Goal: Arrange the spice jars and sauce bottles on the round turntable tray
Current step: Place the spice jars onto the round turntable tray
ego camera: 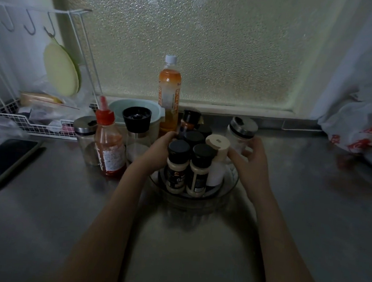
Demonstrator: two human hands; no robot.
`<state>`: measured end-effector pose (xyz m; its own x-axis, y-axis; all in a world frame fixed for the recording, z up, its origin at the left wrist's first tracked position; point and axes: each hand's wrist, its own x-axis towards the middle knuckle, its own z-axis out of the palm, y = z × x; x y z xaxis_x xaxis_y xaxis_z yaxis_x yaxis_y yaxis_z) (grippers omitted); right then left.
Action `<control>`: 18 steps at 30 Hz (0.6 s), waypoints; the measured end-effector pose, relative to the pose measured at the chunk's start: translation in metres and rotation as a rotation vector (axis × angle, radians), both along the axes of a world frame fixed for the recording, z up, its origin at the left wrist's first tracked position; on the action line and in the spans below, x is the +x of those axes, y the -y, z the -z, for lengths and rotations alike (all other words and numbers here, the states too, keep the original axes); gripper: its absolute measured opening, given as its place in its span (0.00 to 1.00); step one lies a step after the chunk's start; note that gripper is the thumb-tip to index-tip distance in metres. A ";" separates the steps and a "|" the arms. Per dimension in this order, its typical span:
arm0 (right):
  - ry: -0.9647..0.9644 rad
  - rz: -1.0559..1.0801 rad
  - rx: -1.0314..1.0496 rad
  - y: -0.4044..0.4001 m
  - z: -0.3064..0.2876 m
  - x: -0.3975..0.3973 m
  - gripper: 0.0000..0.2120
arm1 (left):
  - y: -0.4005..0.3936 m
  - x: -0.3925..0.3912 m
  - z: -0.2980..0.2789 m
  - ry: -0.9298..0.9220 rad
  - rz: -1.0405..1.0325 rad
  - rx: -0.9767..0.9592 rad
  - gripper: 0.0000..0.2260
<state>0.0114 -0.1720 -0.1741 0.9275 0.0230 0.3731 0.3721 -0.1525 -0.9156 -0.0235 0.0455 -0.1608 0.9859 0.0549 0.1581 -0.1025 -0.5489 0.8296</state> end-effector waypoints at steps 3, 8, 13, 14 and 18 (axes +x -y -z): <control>-0.039 -0.077 0.026 -0.002 -0.001 -0.002 0.24 | 0.001 0.001 0.002 0.006 0.031 0.022 0.16; -0.005 -0.048 -0.045 -0.001 0.002 -0.003 0.21 | 0.000 0.002 0.001 0.104 -0.045 0.039 0.17; -0.012 -0.057 -0.174 -0.001 0.002 -0.003 0.23 | -0.007 0.004 0.003 0.126 -0.051 0.117 0.18; -0.012 -0.066 -0.182 -0.002 0.003 -0.001 0.22 | -0.008 0.005 0.003 0.109 -0.044 0.116 0.18; -0.023 -0.079 -0.184 -0.003 0.007 0.000 0.23 | -0.005 0.002 0.000 0.061 0.030 0.017 0.20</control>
